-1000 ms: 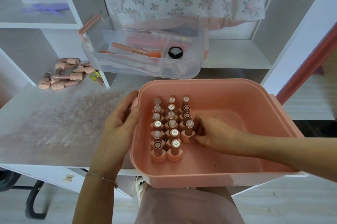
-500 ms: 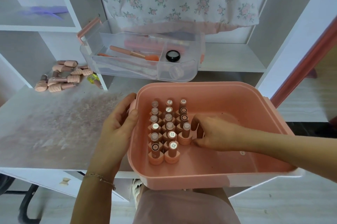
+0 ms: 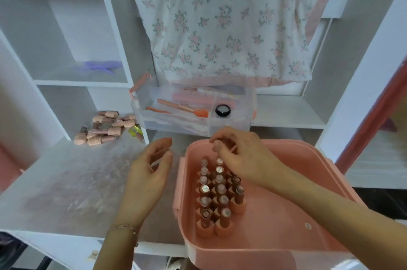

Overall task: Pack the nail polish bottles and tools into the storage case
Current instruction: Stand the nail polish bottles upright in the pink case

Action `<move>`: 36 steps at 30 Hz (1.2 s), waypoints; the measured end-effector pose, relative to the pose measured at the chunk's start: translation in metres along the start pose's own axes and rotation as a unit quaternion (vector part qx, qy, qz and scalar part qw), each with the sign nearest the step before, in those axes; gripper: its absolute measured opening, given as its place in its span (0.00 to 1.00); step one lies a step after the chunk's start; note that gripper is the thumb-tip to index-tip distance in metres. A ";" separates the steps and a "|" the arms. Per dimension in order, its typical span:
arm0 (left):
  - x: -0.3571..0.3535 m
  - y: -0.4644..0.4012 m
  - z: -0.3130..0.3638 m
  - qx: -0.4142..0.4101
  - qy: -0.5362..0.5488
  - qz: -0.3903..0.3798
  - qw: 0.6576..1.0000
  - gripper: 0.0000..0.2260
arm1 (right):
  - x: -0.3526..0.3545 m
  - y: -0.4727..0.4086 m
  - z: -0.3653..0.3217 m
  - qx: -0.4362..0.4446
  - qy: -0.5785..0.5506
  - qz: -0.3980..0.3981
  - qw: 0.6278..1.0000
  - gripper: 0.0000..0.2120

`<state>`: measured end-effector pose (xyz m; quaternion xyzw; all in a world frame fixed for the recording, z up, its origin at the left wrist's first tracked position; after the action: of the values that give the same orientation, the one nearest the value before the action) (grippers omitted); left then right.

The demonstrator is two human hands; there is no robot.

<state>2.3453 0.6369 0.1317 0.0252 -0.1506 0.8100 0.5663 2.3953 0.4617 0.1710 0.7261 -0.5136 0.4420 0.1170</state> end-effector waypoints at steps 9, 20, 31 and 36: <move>0.124 -0.057 -0.010 -0.040 -0.205 0.098 0.973 0.08 | -0.103 -0.069 -0.094 0.162 0.001 -0.115 0.980 0.12; 0.216 -0.107 -0.146 0.058 -0.338 0.111 0.933 0.16 | -0.255 -0.193 -0.089 0.081 0.166 -0.162 0.969 0.21; 0.190 -0.169 -0.183 -0.069 -0.504 0.032 0.861 0.23 | -0.309 -0.234 -0.072 0.146 0.215 -0.128 0.957 0.25; 0.191 -0.172 -0.182 -0.068 -0.490 0.015 0.869 0.22 | -0.307 -0.232 -0.065 0.105 0.144 -0.179 0.968 0.25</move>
<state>2.4596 0.9143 0.0355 0.3782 -0.4636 0.6899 0.4075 2.5335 0.8031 0.0414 0.7430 -0.3038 0.5654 0.1897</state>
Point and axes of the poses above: each hand's wrist, its own y-axis away from the middle knuckle, its own x-axis out of the back of the hand, z = x × y, the point moved 5 cm from there along -y, towards the middle knuckle, and after that the axes turned 3 degrees about y, right-handed, at the moved point
